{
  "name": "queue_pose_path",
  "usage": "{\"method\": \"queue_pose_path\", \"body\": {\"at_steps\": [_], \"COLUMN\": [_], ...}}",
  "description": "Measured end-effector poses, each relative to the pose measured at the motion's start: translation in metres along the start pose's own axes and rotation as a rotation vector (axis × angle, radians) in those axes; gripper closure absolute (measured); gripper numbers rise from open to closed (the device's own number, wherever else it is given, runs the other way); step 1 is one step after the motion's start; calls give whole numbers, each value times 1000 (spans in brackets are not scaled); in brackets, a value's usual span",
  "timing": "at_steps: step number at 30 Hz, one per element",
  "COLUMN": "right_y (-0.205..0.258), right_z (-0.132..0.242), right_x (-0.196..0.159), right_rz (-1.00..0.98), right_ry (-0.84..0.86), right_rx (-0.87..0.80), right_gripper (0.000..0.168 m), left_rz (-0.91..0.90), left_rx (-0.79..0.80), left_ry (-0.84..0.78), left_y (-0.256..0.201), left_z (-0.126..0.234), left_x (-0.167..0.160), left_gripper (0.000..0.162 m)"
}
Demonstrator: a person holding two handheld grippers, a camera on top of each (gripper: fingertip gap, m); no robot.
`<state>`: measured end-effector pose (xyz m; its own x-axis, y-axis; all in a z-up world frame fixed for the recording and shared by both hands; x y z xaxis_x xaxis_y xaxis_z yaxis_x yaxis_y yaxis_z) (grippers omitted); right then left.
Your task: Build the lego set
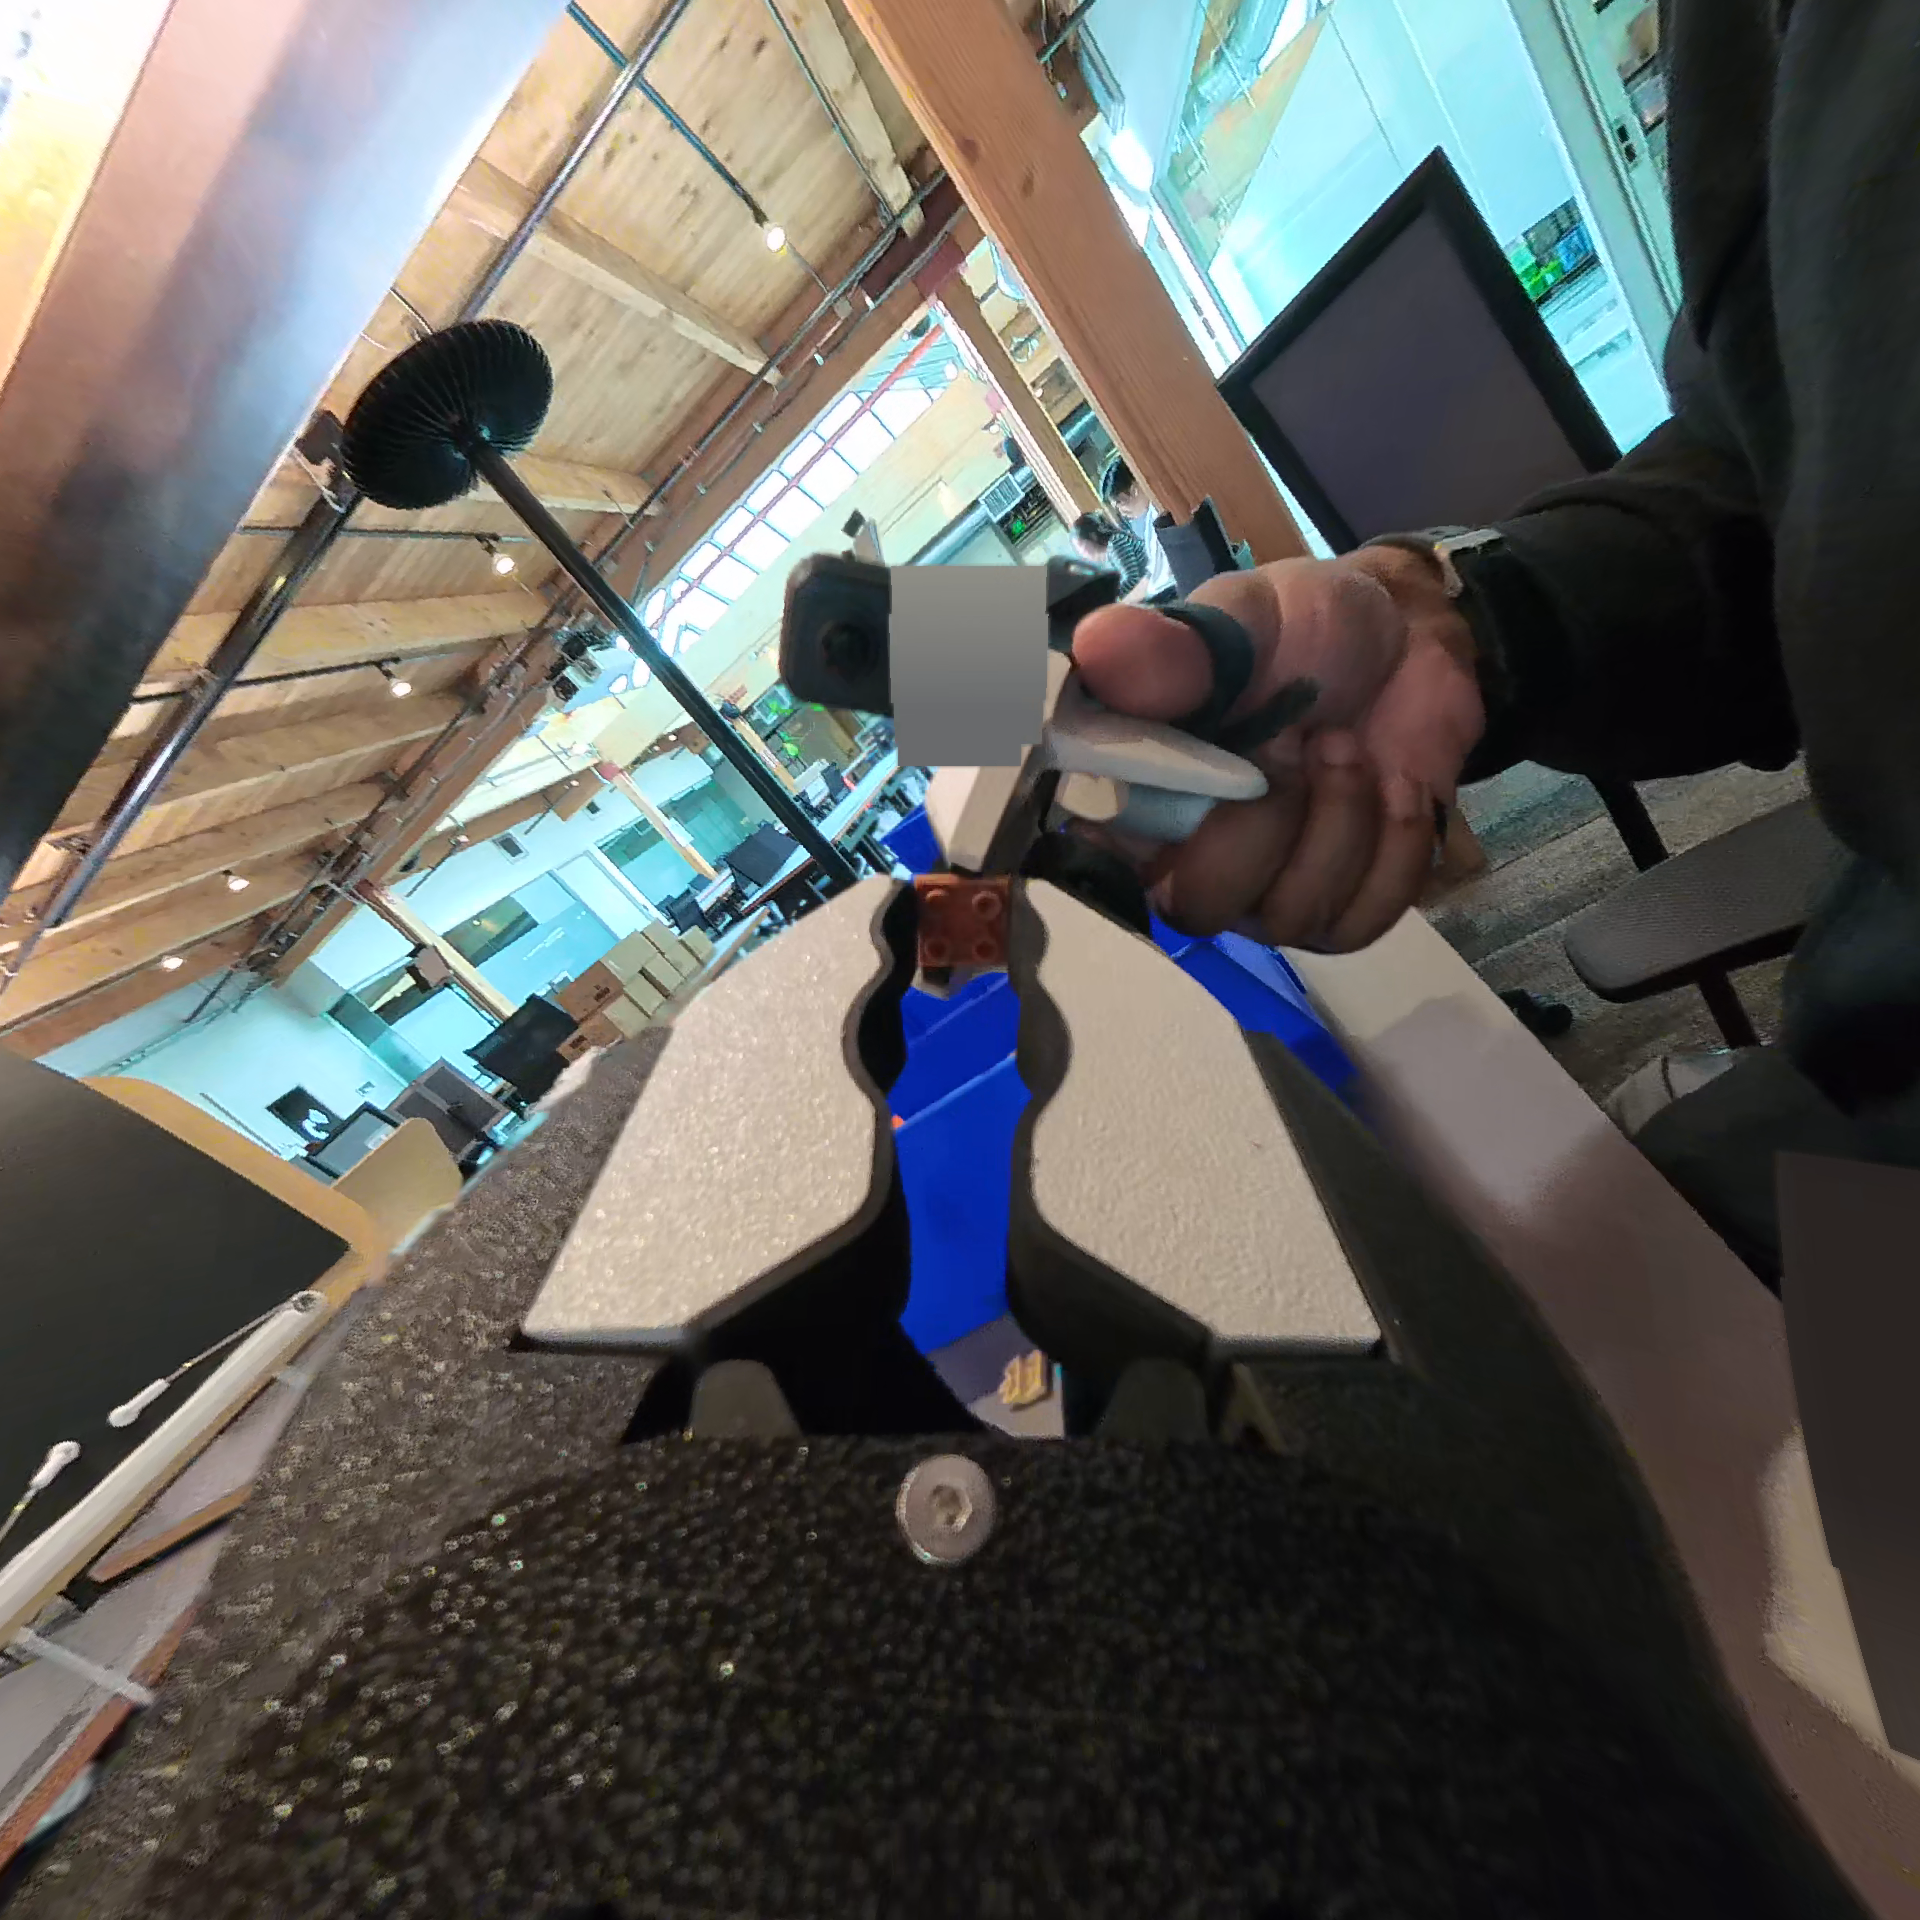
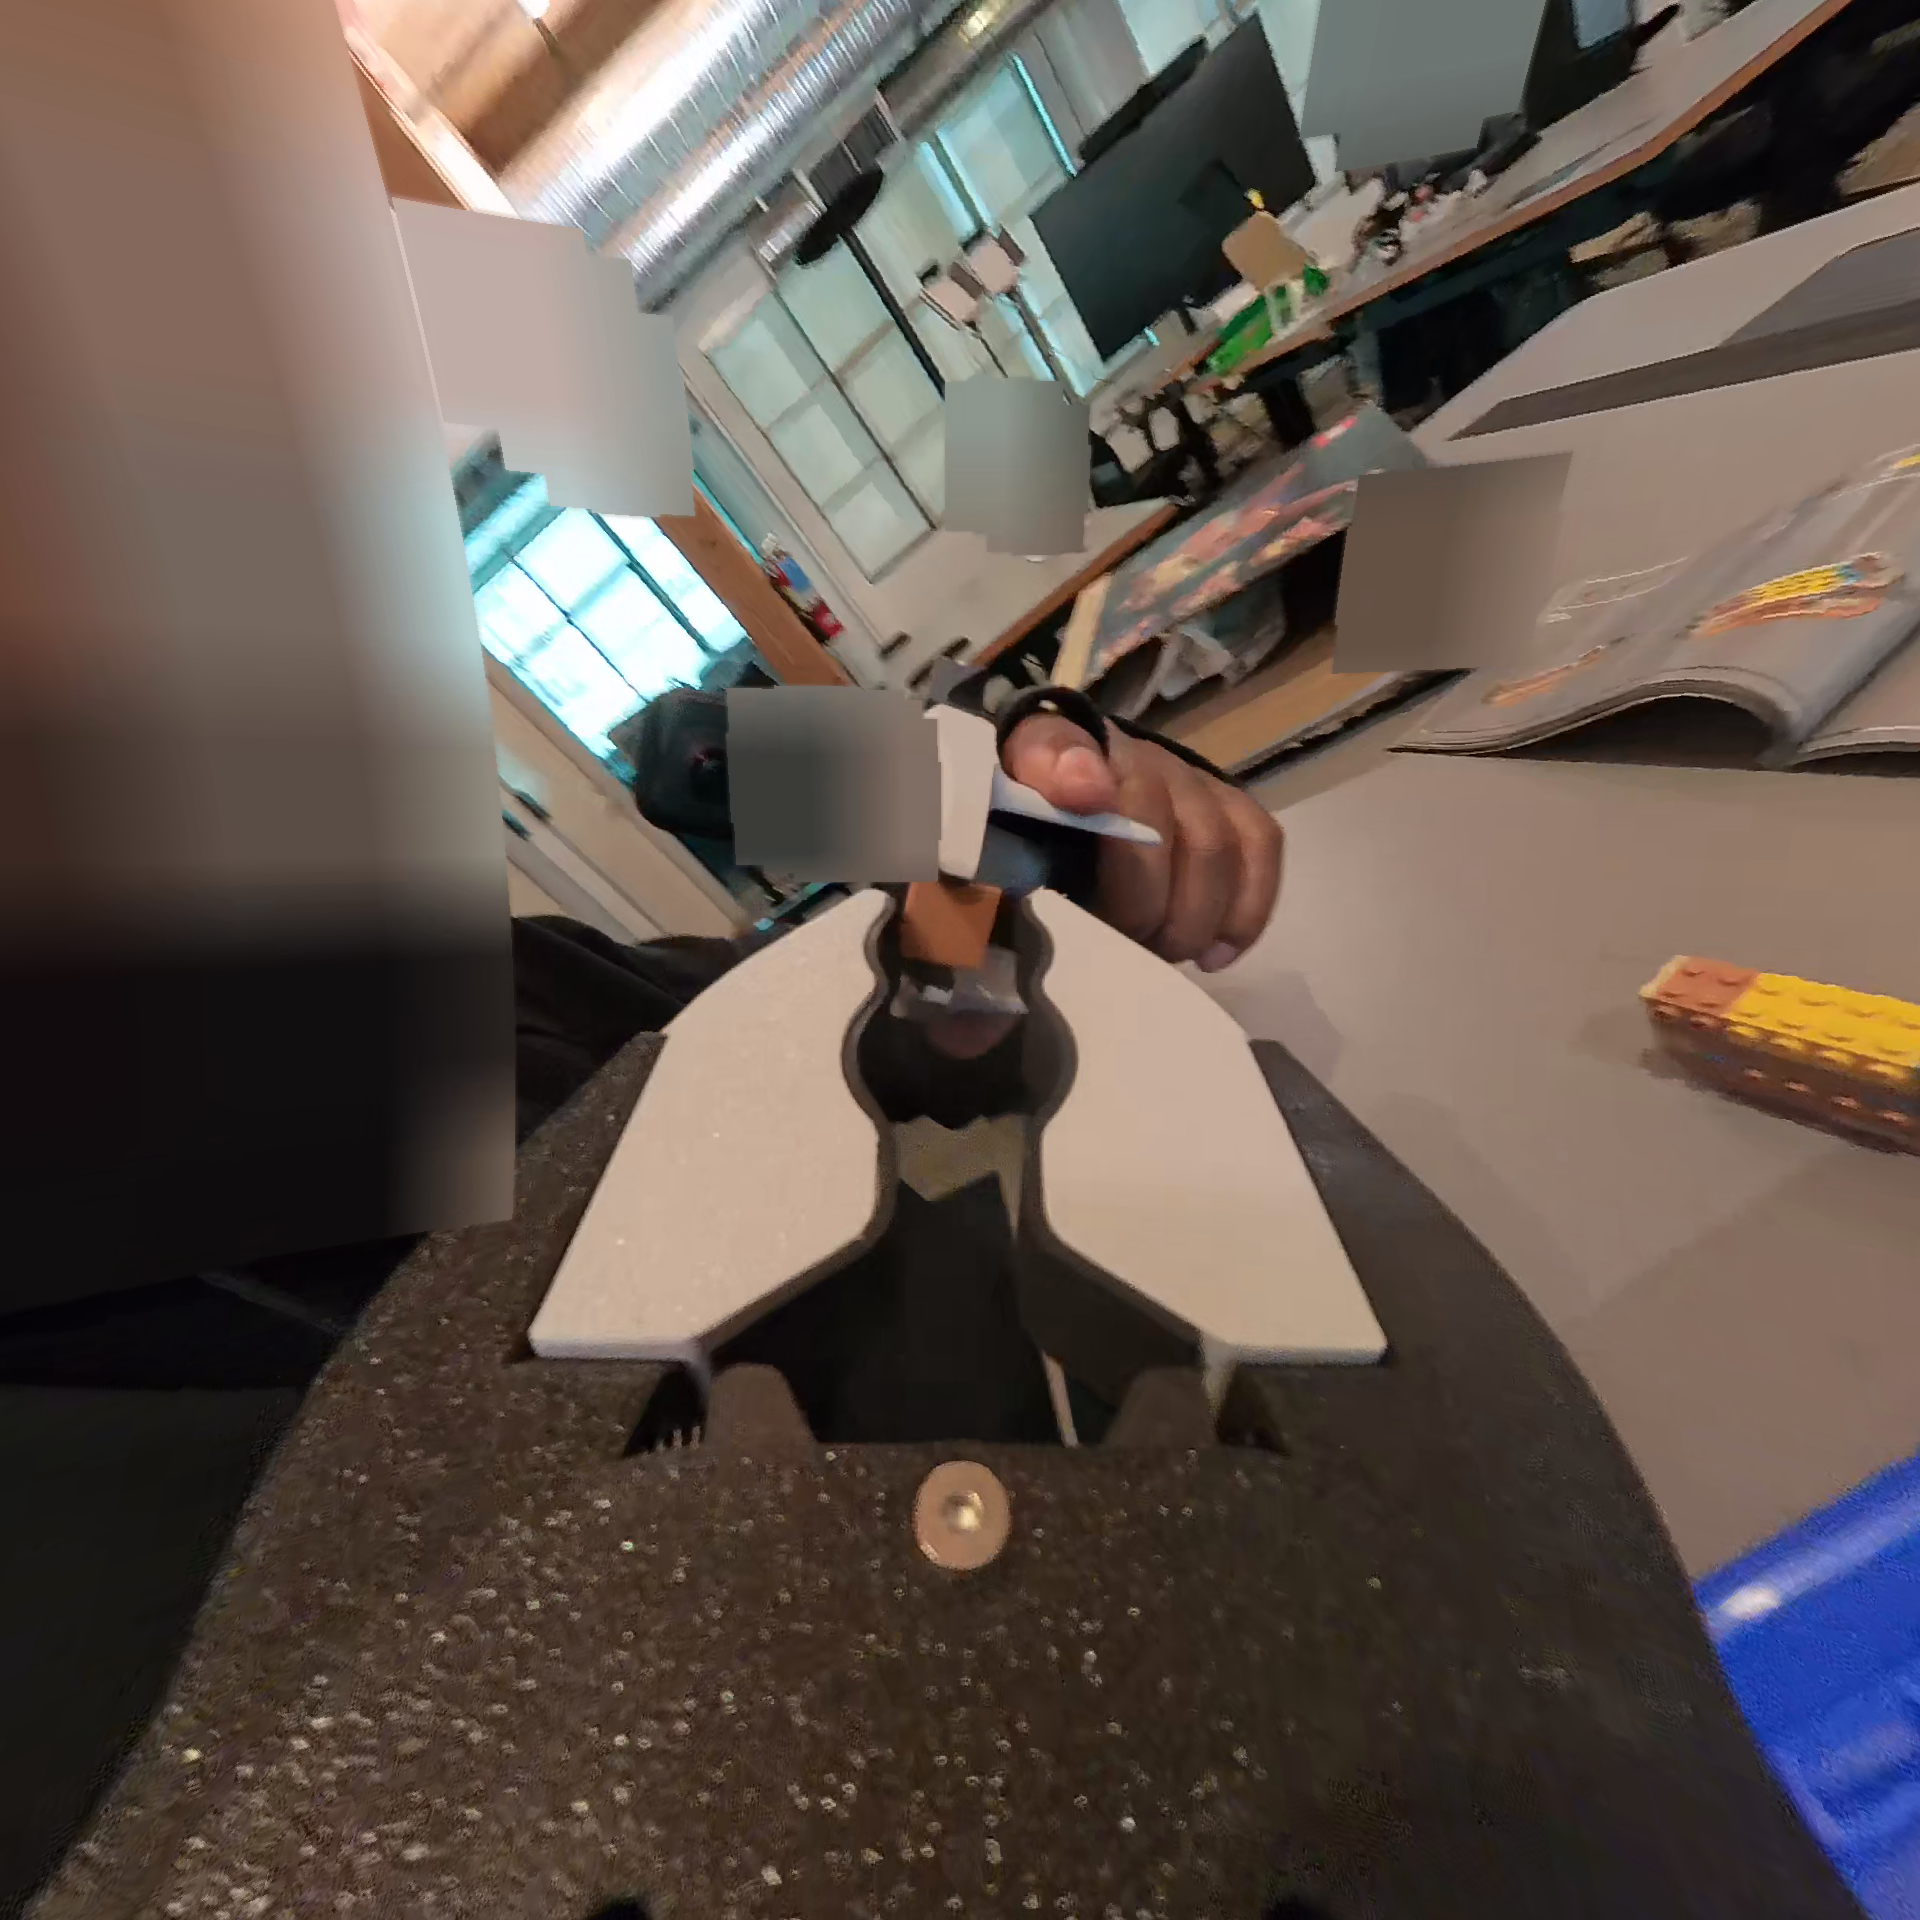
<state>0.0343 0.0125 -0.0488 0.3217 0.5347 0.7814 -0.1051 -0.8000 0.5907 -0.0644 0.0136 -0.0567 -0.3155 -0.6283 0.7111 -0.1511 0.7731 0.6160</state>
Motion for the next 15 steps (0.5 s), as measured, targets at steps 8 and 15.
{"method": "queue_pose_path", "body": {"at_steps": [8,15], "right_y": [2,-5], "right_z": [32,95], "right_x": [2,9], "right_rz": [307,433], "right_ry": [140,191], "right_rx": [-182,-322], "right_gripper": [140,140], "left_rz": [95,288], "left_rx": [-5,10], "left_ry": [126,321], "left_y": [3,9], "left_z": [11,30], "left_x": [-21,-55], "left_gripper": [146,146]}}
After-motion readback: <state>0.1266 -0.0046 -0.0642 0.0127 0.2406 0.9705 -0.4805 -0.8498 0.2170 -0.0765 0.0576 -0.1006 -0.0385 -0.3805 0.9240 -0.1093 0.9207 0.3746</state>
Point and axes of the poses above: each gripper's, where its closed fingertips meet, z back along the fingers, x out of its top, y = z × x across the jaws, the point moved 6 cm from there along z, back along the fingers, and after that the axes turned 13 degrees about -y, right-handed, at the moved point
